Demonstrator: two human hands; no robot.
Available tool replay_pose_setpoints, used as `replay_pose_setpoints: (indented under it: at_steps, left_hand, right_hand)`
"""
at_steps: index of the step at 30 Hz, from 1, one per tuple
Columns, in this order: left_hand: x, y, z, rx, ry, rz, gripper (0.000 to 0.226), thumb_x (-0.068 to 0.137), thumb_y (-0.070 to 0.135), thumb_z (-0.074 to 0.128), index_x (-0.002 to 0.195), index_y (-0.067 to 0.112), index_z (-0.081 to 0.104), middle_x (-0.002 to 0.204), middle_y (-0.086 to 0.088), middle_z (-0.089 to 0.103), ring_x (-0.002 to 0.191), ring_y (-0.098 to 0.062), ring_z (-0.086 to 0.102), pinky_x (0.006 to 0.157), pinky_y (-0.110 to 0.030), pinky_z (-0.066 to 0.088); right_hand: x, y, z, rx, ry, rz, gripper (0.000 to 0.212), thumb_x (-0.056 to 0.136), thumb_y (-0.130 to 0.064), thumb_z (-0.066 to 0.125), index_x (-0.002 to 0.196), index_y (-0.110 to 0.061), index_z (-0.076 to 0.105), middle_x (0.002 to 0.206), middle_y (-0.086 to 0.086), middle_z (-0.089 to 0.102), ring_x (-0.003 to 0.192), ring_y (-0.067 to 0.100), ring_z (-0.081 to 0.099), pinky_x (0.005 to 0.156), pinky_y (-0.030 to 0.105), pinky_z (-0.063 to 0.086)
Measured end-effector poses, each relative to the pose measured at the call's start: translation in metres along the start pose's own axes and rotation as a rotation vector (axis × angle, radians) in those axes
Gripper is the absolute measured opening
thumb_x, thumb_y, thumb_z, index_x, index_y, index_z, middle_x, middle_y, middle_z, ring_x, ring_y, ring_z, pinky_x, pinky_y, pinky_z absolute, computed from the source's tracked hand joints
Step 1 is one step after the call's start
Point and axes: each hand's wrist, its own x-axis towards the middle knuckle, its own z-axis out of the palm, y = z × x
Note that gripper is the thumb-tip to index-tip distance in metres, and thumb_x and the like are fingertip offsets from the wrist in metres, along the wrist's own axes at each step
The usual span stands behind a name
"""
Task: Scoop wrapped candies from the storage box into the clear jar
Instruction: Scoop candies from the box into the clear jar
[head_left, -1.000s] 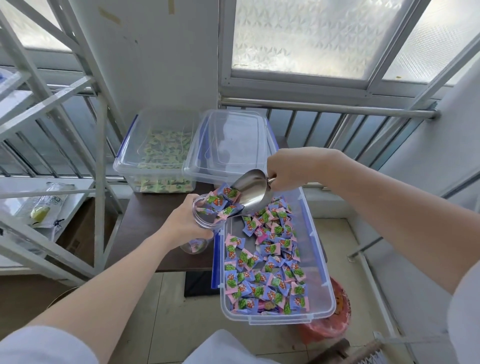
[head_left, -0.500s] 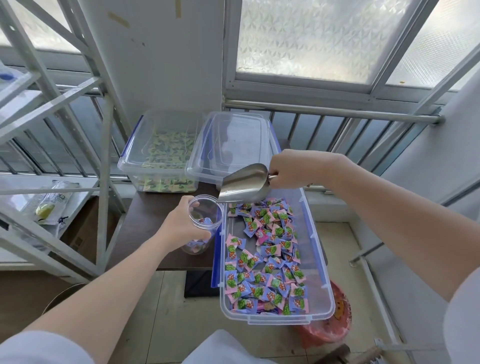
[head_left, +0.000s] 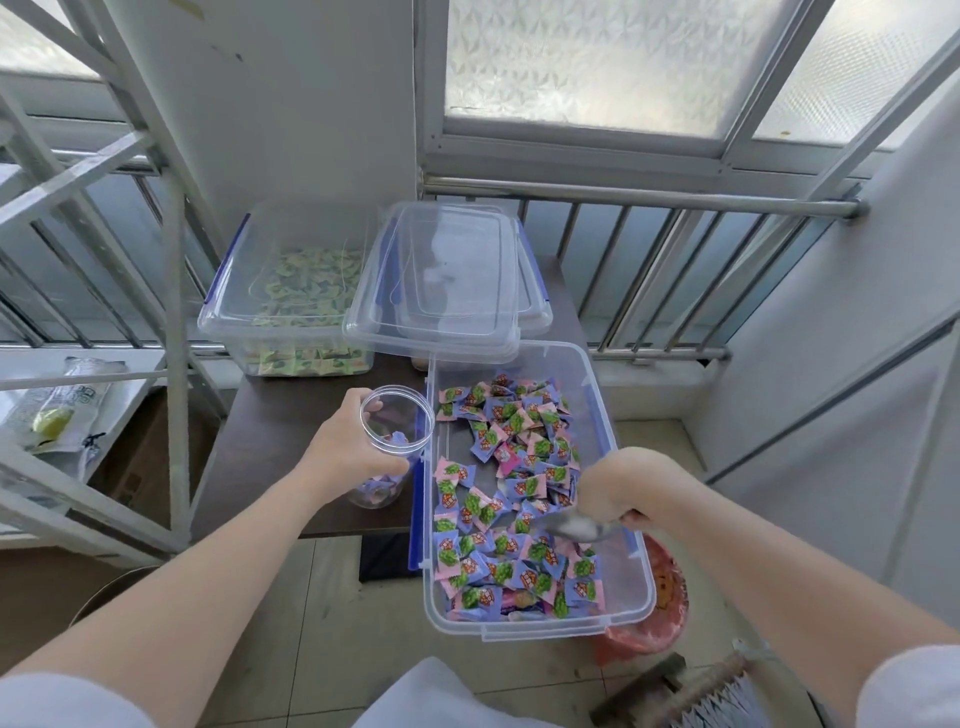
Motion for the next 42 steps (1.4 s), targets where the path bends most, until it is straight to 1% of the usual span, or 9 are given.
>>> replay_pose_setpoints:
  at_steps: [2, 4, 10, 13, 16, 19, 25, 33, 42]
  left_hand:
    - [0.001, 0.000, 0.001, 0.004, 0.002, -0.005, 0.077, 0.055, 0.019, 0.084, 0.118, 0.028, 0.041, 0.122, 0.007, 0.053, 0.108, -0.014, 0.053, 0.082, -0.027, 0.038]
    - [0.002, -0.001, 0.001, 0.009, 0.001, -0.007, 0.079, 0.055, 0.019, 0.084, 0.120, 0.026, 0.041, 0.123, 0.007, 0.053, 0.108, -0.014, 0.053, 0.083, -0.027, 0.039]
    - [0.009, -0.002, -0.002, 0.007, -0.015, -0.026, 0.077, 0.055, 0.019, 0.084, 0.118, 0.028, 0.041, 0.121, 0.008, 0.054, 0.107, -0.011, 0.053, 0.083, -0.025, 0.037]
    - [0.013, -0.002, -0.003, -0.007, -0.025, -0.040, 0.077, 0.053, 0.021, 0.084, 0.117, 0.030, 0.042, 0.120, 0.009, 0.054, 0.108, -0.010, 0.053, 0.081, -0.023, 0.037]
    - [0.015, -0.001, -0.003, -0.010, -0.032, -0.044, 0.077, 0.051, 0.026, 0.082, 0.116, 0.033, 0.041, 0.119, 0.012, 0.054, 0.107, -0.009, 0.054, 0.077, -0.020, 0.038]
    - [0.018, -0.002, -0.003, -0.023, -0.039, -0.047, 0.077, 0.049, 0.029, 0.080, 0.115, 0.035, 0.042, 0.119, 0.014, 0.054, 0.109, -0.009, 0.055, 0.086, -0.027, 0.044]
    - [0.026, -0.001, -0.005, -0.014, -0.051, -0.041, 0.078, 0.049, 0.030, 0.080, 0.117, 0.034, 0.043, 0.122, 0.014, 0.054, 0.111, -0.009, 0.056, 0.094, -0.035, 0.048]
    - [0.024, 0.001, -0.005, -0.008, -0.032, -0.032, 0.078, 0.049, 0.030, 0.081, 0.116, 0.036, 0.042, 0.116, 0.020, 0.053, 0.102, -0.014, 0.063, 0.089, -0.036, 0.053]
    - [0.013, 0.012, -0.008, 0.005, -0.029, 0.034, 0.079, 0.047, 0.030, 0.080, 0.116, 0.035, 0.042, 0.114, 0.017, 0.053, 0.102, -0.015, 0.063, 0.086, -0.037, 0.054]
  right_hand:
    - [0.015, -0.003, 0.006, 0.018, 0.125, -0.013, 0.035, 0.096, -0.020, 0.034, 0.093, -0.002, 0.063, 0.070, 0.007, 0.047, 0.052, 0.022, 0.041, 0.065, 0.034, 0.037]
    - [0.028, -0.006, 0.008, 0.065, 0.176, -0.014, 0.034, 0.096, -0.006, 0.035, 0.120, 0.001, 0.058, 0.073, 0.006, 0.047, 0.070, 0.024, 0.048, 0.073, 0.037, 0.042]
    - [0.066, -0.002, -0.009, 0.247, 0.345, -0.014, 0.026, 0.091, 0.000, 0.036, 0.096, -0.002, 0.061, 0.080, 0.010, 0.055, 0.064, 0.023, 0.048, 0.065, 0.033, 0.040]
    - [0.090, -0.001, -0.021, 0.454, 0.444, 0.006, 0.022, 0.087, 0.002, 0.038, 0.070, -0.004, 0.050, 0.064, 0.006, 0.044, 0.055, 0.020, 0.043, 0.066, 0.033, 0.040]
    - [0.108, -0.006, -0.027, 0.597, 0.520, 0.017, 0.013, 0.087, -0.002, 0.040, 0.081, -0.005, 0.050, 0.070, 0.007, 0.049, 0.064, 0.024, 0.050, 0.064, 0.034, 0.041]
    - [0.127, -0.007, -0.017, 0.651, 0.561, 0.093, 0.020, 0.086, -0.005, 0.043, 0.099, -0.001, 0.058, 0.098, 0.017, 0.064, 0.090, 0.033, 0.061, 0.064, 0.035, 0.042]
    - [0.150, -0.003, 0.000, 0.674, 0.641, 0.120, 0.020, 0.089, -0.006, 0.039, 0.104, -0.003, 0.052, 0.109, 0.019, 0.066, 0.099, 0.034, 0.063, 0.065, 0.034, 0.041]
    - [0.138, 0.009, 0.035, 0.623, 0.836, -0.055, 0.022, 0.100, -0.028, 0.032, 0.086, -0.013, 0.038, 0.092, 0.017, 0.067, 0.082, 0.036, 0.065, 0.055, 0.034, 0.039]
    - [0.087, 0.005, 0.047, 0.780, 1.012, -0.248, 0.024, 0.097, -0.023, 0.041, 0.074, -0.017, 0.039, 0.058, -0.002, 0.050, 0.050, 0.018, 0.046, 0.043, 0.027, 0.026]
